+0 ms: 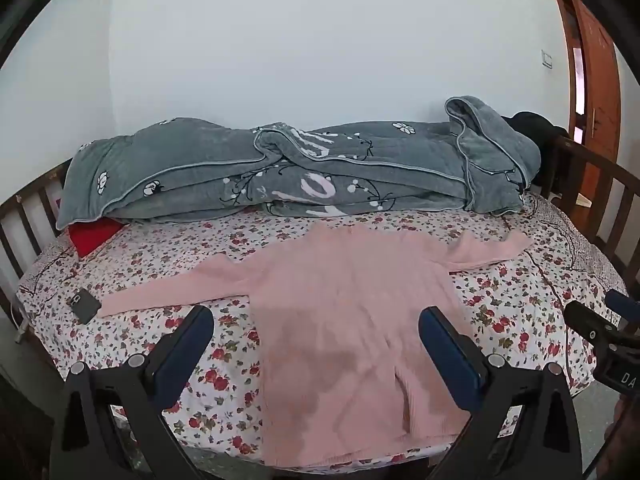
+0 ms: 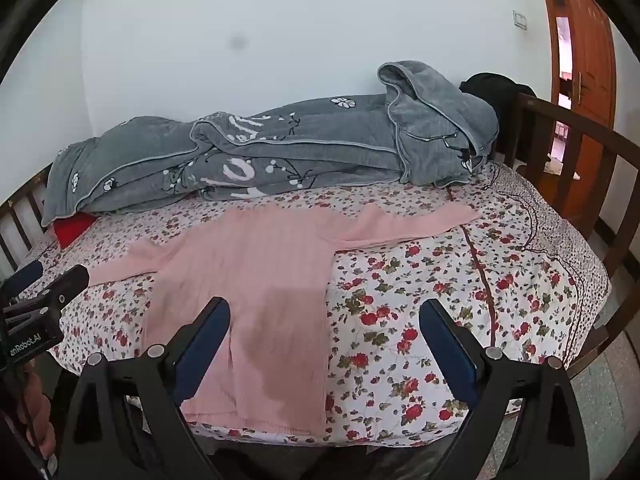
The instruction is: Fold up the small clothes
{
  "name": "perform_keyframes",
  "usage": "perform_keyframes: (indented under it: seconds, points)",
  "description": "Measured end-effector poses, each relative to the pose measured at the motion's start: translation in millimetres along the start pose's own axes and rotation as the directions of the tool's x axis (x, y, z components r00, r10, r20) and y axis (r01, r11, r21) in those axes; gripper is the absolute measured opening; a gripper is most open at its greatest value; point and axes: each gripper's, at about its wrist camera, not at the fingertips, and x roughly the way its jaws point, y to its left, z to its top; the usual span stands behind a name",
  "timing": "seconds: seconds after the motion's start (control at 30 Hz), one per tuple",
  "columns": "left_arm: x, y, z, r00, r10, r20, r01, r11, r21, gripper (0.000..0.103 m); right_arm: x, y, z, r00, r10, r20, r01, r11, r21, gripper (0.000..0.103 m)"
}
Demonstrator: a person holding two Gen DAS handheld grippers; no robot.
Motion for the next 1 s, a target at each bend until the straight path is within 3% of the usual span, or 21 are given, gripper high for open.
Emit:
perform_keyframes:
  seconds: [1.0]
  points:
    - [-10.4,-3.2,3.7,1.000,-0.026,0.002,0.026,0.999,-0.036,0.103,-14.9,6.7,7.5,1.000,0.005,0.021,-0.005,1.000,-0.001,0.094]
